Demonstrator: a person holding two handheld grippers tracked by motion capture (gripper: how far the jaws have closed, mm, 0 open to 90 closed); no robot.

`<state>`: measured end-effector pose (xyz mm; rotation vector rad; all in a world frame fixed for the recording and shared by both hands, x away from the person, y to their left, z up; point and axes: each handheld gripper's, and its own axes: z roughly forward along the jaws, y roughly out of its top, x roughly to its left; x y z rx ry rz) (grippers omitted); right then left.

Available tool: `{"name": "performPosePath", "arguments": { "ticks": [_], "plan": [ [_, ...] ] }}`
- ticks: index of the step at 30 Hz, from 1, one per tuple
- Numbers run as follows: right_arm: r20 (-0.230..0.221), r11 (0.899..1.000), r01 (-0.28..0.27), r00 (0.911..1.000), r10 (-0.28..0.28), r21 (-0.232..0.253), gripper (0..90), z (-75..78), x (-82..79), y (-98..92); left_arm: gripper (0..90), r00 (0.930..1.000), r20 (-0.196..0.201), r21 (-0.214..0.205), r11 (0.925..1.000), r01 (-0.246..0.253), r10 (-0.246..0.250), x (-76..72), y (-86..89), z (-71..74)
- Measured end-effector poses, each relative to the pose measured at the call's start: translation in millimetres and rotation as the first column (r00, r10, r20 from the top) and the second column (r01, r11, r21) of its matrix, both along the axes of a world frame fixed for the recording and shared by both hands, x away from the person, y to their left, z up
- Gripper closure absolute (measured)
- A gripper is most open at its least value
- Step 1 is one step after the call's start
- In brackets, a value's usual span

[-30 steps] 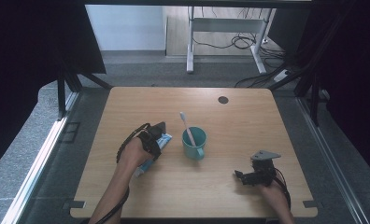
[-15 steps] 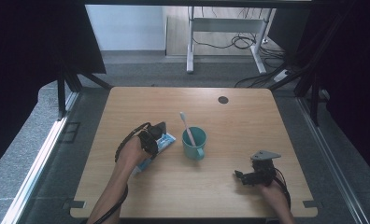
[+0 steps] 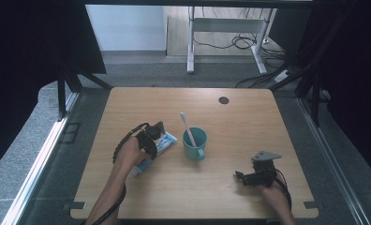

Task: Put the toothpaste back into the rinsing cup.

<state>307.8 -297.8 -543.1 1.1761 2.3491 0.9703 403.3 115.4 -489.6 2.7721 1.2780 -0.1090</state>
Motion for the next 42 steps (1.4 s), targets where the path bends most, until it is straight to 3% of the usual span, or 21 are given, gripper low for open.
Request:
{"name": "performPosePath", "arguments": {
  "ticks": [11,20,28,32,42],
  "plan": [
    [0.0,1.0,0.0,1.0,0.0,0.0,1.3,0.0,0.0,0.0,73.2,0.9996,0.028,-0.053,0.9986,-0.003,0.005,-2.9,5.7,6.1],
    [0.0,1.0,0.0,1.0,0.0,0.0,1.3,0.0,0.0,0.0,73.2,0.9937,0.111,-0.113,0.9936,-0.007,0.019,-7.5,15.5,17.2],
    [0.0,1.0,0.0,1.0,0.0,0.0,1.3,0.0,0.0,0.0,73.1,0.9864,0.16,-0.193,0.9812,-0.007,0.039,-12.8,25.4,23.2],
    [0.0,1.0,0.0,1.0,0.0,0.0,1.3,0.0,0.0,0.0,73.2,0.9792,0.196,-0.236,0.9717,-0.004,0.052,-15.0,30.3,26.1],
    [0.0,1.0,0.0,1.0,0.0,0.0,1.3,0.0,0.0,0.0,73.2,0.9615,0.27,-0.292,0.956,0.029,0.053,-21.1,38.8,33.7]
  ]
}}
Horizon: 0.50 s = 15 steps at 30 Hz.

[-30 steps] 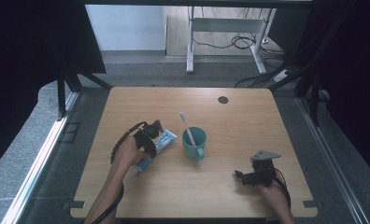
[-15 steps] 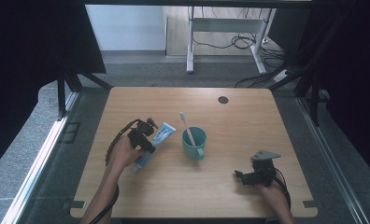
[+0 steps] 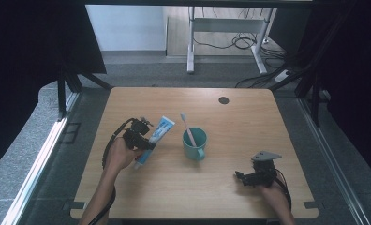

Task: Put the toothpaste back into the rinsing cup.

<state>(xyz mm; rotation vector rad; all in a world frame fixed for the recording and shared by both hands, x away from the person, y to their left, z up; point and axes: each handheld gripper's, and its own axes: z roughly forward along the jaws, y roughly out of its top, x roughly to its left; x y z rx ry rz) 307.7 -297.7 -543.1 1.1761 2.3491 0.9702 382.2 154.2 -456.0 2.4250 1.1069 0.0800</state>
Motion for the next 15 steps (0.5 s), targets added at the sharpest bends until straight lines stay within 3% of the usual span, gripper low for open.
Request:
{"name": "performPosePath", "arguments": {
  "ticks": [15],
  "plan": [
    [0.0,1.0,0.001,1.0,-0.001,0.0,1.3,0.0,0.0,0.0,73.3,0.9939,0.11,-0.113,0.9936,0.003,0.009,-11.1,11.8,12.4]
  ]
}}
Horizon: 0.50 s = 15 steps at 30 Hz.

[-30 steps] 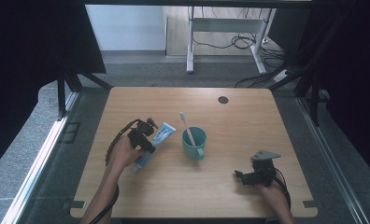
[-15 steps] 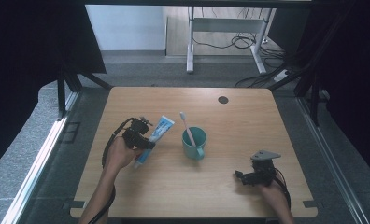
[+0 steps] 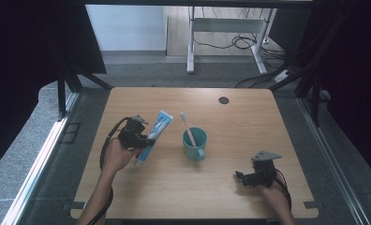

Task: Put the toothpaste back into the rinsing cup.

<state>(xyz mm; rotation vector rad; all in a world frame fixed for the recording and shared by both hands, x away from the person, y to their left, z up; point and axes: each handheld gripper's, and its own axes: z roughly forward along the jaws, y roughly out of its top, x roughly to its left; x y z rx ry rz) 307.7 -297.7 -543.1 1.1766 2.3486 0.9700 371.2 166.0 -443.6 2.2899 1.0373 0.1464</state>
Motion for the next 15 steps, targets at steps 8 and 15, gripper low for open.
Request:
{"name": "performPosePath", "arguments": {
  "ticks": [8,15],
  "plan": [
    [0.0,1.0,0.0,1.0,0.0,0.002,1.3,-0.1,0.0,0.1,73.3,0.9984,0.055,-0.044,0.9989,0.015,-0.013,-6.7,4.0,10.1],
    [0.0,1.0,0.0,1.0,0.0,0.002,1.3,-0.1,0.0,0.1,73.3,0.9961,0.085,-0.087,0.9958,0.03,-0.023,-9.6,1.0,18.0]
  ]
}}
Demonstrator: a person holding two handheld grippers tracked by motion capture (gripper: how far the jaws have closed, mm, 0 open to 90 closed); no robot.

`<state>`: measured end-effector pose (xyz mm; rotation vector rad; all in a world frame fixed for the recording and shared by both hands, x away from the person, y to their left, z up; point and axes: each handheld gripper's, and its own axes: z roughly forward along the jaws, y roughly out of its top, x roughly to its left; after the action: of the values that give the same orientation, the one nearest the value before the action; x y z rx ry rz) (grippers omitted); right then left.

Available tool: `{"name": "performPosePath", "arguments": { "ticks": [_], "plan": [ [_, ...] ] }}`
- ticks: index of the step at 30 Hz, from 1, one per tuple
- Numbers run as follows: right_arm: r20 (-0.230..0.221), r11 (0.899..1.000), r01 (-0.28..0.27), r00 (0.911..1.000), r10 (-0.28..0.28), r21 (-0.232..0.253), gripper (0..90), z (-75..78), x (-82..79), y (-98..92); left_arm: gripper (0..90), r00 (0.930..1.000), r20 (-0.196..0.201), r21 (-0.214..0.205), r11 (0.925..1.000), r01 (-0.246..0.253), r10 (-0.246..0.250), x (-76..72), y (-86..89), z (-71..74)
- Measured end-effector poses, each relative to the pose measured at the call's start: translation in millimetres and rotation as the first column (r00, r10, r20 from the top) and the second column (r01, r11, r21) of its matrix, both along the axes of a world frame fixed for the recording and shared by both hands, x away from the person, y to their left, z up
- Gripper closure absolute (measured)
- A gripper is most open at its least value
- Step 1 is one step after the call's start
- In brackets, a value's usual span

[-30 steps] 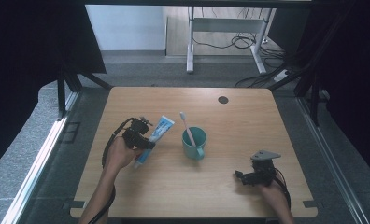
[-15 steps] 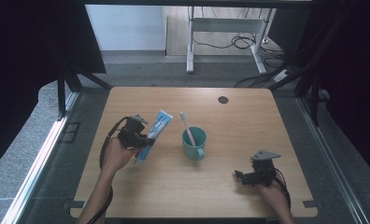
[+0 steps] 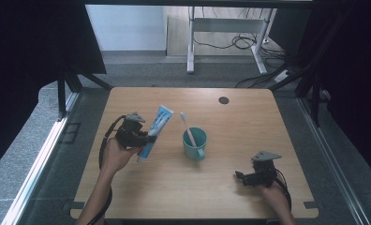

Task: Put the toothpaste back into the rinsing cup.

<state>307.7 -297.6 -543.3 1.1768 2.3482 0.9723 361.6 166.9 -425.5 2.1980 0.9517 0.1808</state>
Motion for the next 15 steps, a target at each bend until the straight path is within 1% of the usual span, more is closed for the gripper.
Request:
{"name": "performPosePath", "arguments": {
  "ticks": [5,15],
  "plan": [
    [-0.002,1.0,0.001,1.0,-0.001,0.001,1.3,0.1,-0.2,0.1,73.3,0.9997,0.018,-0.026,0.9995,0.016,-0.016,-1.3,-4.3,4.7],
    [0.001,1.0,-0.002,1.0,0.002,-0.002,1.3,0.1,0.1,-0.2,73.3,0.9976,0.046,-0.057,0.9969,0.054,-0.051,-3.8,-17.4,16.6]
  ]
}}
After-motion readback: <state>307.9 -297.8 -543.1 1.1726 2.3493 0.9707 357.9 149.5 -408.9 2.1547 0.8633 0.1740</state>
